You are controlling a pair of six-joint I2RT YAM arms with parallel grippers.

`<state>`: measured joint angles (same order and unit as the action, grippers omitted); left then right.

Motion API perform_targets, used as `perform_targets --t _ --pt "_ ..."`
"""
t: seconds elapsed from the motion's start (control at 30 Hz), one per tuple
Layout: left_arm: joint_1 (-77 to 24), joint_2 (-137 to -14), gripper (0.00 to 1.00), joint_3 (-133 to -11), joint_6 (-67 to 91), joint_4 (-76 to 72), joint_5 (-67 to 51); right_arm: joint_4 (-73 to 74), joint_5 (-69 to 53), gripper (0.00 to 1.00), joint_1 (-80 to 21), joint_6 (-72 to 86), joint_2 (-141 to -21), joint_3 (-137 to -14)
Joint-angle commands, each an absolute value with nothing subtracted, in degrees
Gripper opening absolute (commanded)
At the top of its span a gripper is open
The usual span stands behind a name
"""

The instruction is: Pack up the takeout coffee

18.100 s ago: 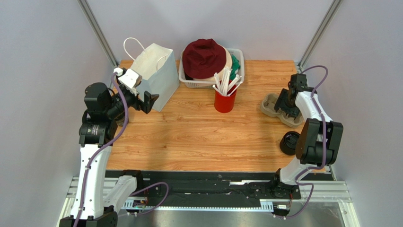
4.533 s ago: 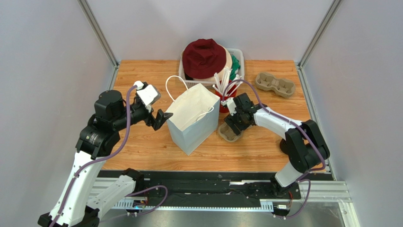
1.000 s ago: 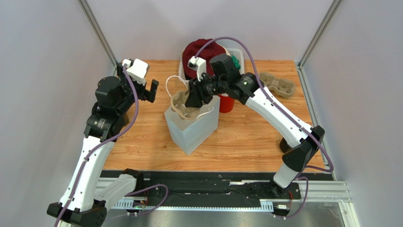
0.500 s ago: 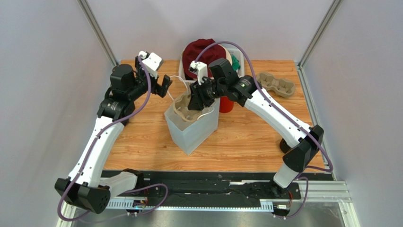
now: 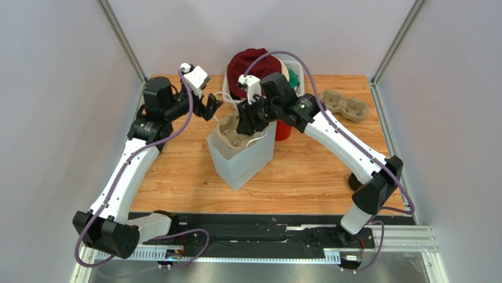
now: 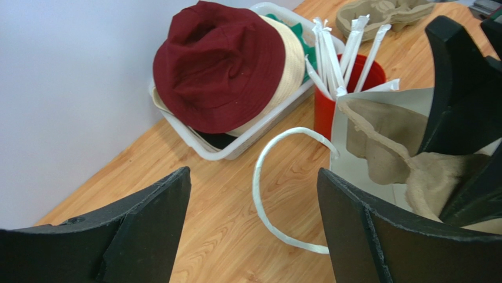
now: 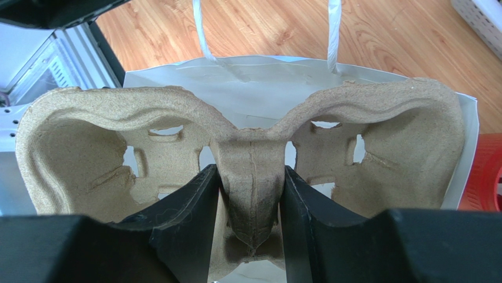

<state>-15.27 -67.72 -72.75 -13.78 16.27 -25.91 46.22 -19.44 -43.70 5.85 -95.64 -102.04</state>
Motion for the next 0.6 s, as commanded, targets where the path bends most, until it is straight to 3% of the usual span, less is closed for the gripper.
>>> perform_targets --t 0.0,0.07,0.33,0.57 --pt "-15.1 -67.6 0.81 -72.0 -13.7 13.4 -29.6 44.2 -15.9 0.43 -43.8 6.4 -96.3 -102.4" --pt "-15.0 -67.8 0.73 -71.5 -13.7 13.1 -29.6 44.0 -14.7 0.43 -43.8 6.4 -96.5 -102.0" --pt "-15.1 -69.4 0.71 -70.1 -12.7 11.5 -26.4 43.9 -10.7 0.44 -45.4 5.0 -96.6 -100.6" --pt "-15.1 -70.0 0.82 -69.5 -12.7 9.1 -28.2 43.9 -9.3 0.43 -46.3 4.0 -96.6 -100.4"
